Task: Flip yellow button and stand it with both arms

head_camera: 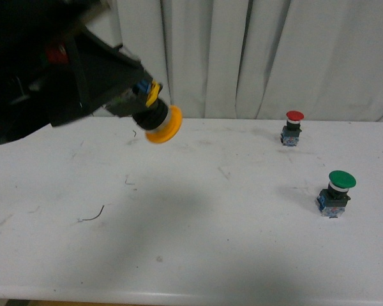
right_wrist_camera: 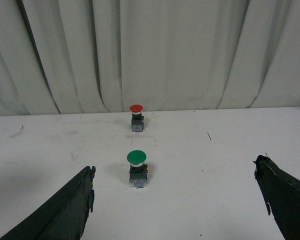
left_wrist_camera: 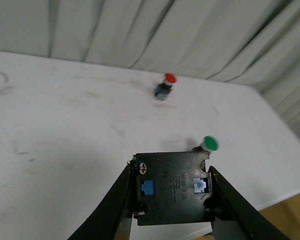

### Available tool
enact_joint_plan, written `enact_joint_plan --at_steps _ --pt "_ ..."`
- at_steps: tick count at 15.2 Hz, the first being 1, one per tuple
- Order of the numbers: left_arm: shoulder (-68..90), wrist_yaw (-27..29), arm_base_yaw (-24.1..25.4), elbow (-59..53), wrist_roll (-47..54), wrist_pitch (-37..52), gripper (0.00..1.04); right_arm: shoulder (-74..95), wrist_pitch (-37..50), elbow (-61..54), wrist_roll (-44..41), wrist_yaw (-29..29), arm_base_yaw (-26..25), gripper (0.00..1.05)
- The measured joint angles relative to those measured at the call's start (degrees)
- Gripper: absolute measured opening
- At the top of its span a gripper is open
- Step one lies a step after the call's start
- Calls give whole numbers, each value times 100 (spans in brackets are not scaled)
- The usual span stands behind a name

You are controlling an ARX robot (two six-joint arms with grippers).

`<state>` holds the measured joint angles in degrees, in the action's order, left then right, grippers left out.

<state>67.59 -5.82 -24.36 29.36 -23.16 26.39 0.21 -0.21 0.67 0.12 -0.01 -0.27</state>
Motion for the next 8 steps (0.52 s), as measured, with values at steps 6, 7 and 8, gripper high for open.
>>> enact_joint_plan --at_steps 6,7,8 --pt "-17 -717 118 -308 -872 1067 36 0 2 0 0 0 0 98" --pt "39 -866 168 -382 -1119 1399 36 0 2 0 0 0 0 98" --pt "114 -984 188 -446 -1355 1694 36 0 0 0 0 0 0 98"
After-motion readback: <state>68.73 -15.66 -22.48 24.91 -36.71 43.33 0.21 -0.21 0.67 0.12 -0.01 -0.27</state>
